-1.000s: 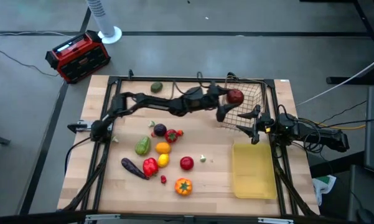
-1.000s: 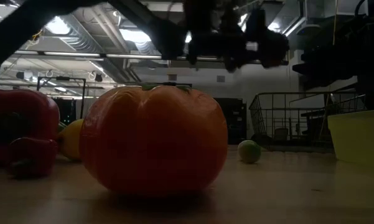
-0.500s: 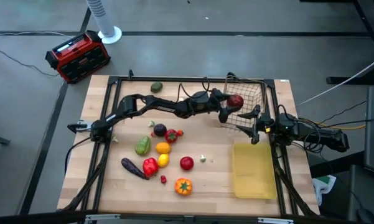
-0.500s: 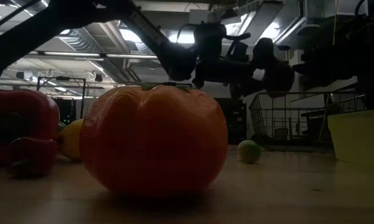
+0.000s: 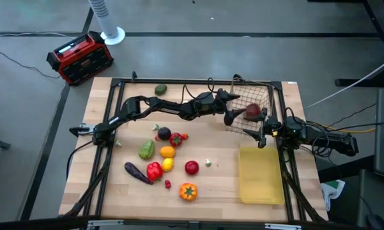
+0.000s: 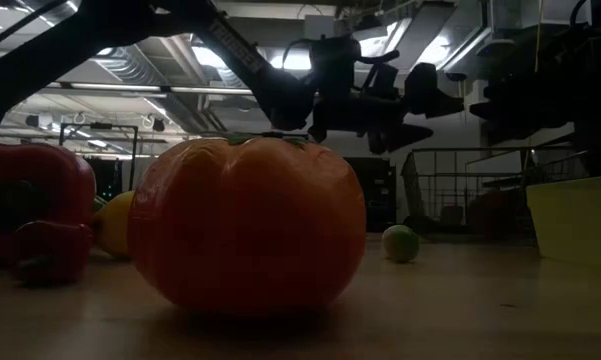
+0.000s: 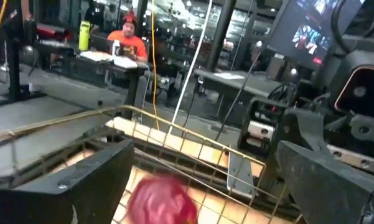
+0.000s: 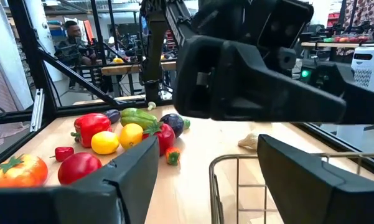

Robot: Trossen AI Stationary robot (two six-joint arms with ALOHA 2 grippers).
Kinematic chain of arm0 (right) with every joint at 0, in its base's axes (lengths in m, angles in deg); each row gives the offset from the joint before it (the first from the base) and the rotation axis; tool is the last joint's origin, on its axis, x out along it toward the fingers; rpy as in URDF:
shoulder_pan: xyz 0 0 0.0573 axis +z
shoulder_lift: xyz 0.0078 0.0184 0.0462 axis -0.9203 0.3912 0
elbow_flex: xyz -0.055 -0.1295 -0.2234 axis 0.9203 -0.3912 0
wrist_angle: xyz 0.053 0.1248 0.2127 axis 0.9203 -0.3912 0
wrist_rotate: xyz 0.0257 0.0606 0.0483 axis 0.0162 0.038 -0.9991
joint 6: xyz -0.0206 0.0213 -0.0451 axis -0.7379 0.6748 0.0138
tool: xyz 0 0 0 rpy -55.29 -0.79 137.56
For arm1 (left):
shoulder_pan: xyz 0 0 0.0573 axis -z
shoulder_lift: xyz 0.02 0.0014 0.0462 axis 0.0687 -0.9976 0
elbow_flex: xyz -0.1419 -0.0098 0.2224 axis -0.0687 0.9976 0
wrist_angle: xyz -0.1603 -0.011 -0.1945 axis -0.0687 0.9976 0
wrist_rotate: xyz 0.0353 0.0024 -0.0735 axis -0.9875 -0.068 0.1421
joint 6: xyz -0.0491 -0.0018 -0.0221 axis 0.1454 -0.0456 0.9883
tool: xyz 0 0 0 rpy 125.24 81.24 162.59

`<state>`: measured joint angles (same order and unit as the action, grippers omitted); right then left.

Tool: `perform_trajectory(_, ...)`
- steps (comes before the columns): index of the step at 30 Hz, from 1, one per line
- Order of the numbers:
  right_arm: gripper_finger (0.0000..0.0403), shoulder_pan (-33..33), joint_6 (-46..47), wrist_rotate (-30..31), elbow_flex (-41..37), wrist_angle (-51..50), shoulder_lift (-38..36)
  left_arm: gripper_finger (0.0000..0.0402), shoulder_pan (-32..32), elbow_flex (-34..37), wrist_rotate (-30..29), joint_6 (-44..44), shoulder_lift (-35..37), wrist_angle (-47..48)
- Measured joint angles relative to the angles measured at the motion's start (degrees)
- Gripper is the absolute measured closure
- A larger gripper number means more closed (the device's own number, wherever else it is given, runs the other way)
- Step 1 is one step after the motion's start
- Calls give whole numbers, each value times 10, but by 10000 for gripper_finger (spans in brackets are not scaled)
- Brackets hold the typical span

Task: Sort produce into baskets
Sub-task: Put the top red tomato into the wired basket

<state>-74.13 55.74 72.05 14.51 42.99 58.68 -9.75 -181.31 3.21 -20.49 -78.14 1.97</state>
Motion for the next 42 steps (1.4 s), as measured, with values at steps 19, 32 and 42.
perform_trajectory(19, 134, 0, 0, -6, 0, -1, 0, 11, -1, 0, 0, -117, 190, 332)
perform_trajectory(32, 134, 0, 0, -10, 0, -1, 0, 11, 41, 0, 0, -39, 323, 916)
perform_trajectory(42, 134, 0, 0, -10, 0, -1, 0, 11, 75, 84, -6, 54, 318, 1029)
